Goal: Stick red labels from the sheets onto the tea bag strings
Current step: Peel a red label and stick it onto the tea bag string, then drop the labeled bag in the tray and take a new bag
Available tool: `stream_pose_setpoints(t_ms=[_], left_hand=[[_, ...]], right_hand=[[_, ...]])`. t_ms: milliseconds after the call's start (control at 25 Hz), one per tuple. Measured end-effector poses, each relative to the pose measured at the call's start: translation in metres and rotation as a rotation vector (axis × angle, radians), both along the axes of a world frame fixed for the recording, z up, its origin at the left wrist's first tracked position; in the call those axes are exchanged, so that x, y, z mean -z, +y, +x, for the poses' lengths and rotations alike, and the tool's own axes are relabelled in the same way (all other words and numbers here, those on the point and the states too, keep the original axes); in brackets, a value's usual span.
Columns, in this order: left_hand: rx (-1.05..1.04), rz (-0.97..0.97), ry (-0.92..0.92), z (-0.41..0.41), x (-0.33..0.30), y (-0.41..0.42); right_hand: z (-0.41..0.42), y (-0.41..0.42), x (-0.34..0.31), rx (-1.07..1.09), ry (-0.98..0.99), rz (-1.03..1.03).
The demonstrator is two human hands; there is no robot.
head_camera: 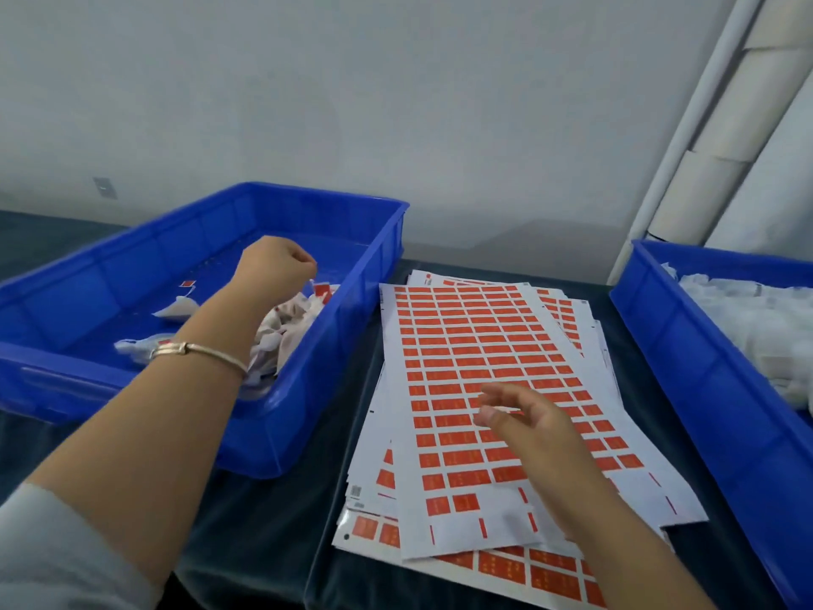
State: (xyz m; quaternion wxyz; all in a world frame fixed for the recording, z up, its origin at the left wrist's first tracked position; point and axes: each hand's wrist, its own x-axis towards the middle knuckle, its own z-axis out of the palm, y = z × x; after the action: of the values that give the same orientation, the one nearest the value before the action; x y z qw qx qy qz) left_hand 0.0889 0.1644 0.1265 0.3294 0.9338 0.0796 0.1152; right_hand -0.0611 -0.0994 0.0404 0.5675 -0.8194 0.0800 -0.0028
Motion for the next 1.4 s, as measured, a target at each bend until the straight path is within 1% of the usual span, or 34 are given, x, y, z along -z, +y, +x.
stream_pose_setpoints(t_ms=[40, 120, 160, 200, 240, 320, 360, 440, 480, 520, 560, 600, 640, 680, 720, 760, 800, 840, 880, 920, 1000, 1040, 1160, 1200, 1240, 1280, 1360, 1400], left_hand=[[0.005, -0.006, -0.087, -0.008, -0.004, -0.008], [0.055, -0.145, -0.244, -0.029, -0.009, -0.033], [0.125, -0.214, -0.265, -0.042, -0.008, -0.054], [0.214, -0.25, -0.235, -0.055, -0.002, -0.076], [0.302, -0.251, -0.165, -0.068, 0.008, -0.099], [0.431, -0.188, -0.005, -0.088, 0.039, -0.139], [0.479, -0.128, 0.065, -0.097, 0.056, -0.156], [0.544, 0.005, 0.196, -0.109, 0.089, -0.174], [0.572, 0.081, 0.247, -0.114, 0.104, -0.179], [0.599, 0.166, 0.268, -0.118, 0.117, -0.182], [0.62, 0.252, 0.26, -0.121, 0.128, -0.186], [0.624, 0.32, 0.234, -0.124, 0.136, -0.189], [0.622, 0.359, 0.208, -0.126, 0.141, -0.191], [0.622, 0.378, 0.196, -0.128, 0.144, -0.192], [0.625, 0.386, 0.195, -0.128, 0.146, -0.193], [0.63, 0.392, 0.2, -0.128, 0.148, -0.193], [0.634, 0.4, 0.204, -0.128, 0.149, -0.194], [0.636, 0.409, 0.204, -0.127, 0.151, -0.193], [0.636, 0.419, 0.201, -0.128, 0.151, -0.193], [0.636, 0.43, 0.195, -0.128, 0.152, -0.193], [0.64, 0.432, 0.186, -0.128, 0.152, -0.192], [0.641, 0.424, 0.183, -0.128, 0.152, -0.192], [0.643, 0.411, 0.184, -0.129, 0.152, -0.191], [0.645, 0.411, 0.182, -0.129, 0.152, -0.191], [0.647, 0.413, 0.177, -0.13, 0.152, -0.191], [0.648, 0.412, 0.169, -0.131, 0.152, -0.19], [0.653, 0.407, 0.158, -0.132, 0.153, -0.189], [0.658, 0.404, 0.155, -0.132, 0.153, -0.188]], right_hand=[[0.001, -0.002, -0.003, 0.009, -0.002, 0.008], [0.001, -0.007, -0.012, 0.035, -0.01, 0.018], [-0.001, -0.013, -0.019, 0.055, -0.022, 0.009], [-0.005, -0.02, -0.029, 0.071, -0.037, 0.004], [-0.008, -0.028, -0.04, 0.083, -0.051, 0.015], [-0.018, -0.056, -0.065, 0.116, -0.101, 0.054], [-0.025, -0.076, -0.077, 0.154, -0.146, 0.036], [-0.037, -0.122, -0.093, 0.274, -0.217, -0.12], [-0.042, -0.149, -0.097, 0.345, -0.199, -0.228], [-0.045, -0.177, -0.098, 0.41, -0.139, -0.355], [-0.05, -0.207, -0.098, 0.453, -0.037, -0.514], [-0.056, -0.236, -0.096, 0.441, 0.115, -0.679], [-0.062, -0.26, -0.094, 0.37, 0.321, -0.827], [-0.069, -0.278, -0.091, 0.251, 0.561, -0.938], [-0.076, -0.289, -0.088, 0.112, 0.786, -0.983], [-0.084, -0.296, -0.083, 0.0, 0.97, -0.962], [-0.091, -0.299, -0.077, -0.082, 1.095, -0.902], [-0.097, -0.299, -0.069, -0.145, 1.171, -0.849], [-0.101, -0.297, -0.06, -0.2, 1.201, -0.85], [-0.105, -0.296, -0.051, -0.239, 1.189, -0.905], [-0.108, -0.296, -0.037, -0.243, 1.081, -1.055], [-0.108, -0.298, -0.034, -0.208, 1.014, -1.084], [-0.108, -0.31, -0.035, -0.016, 0.838, -0.955], [-0.108, -0.311, -0.036, 0.026, 0.821, -0.95], [-0.109, -0.31, -0.037, 0.031, 0.844, -0.987], [-0.109, -0.309, -0.033, -0.003, 0.919, -1.019], [-0.11, -0.308, -0.026, -0.045, 1.038, -0.979], [-0.109, -0.308, -0.025, -0.038, 1.048, -0.952]])
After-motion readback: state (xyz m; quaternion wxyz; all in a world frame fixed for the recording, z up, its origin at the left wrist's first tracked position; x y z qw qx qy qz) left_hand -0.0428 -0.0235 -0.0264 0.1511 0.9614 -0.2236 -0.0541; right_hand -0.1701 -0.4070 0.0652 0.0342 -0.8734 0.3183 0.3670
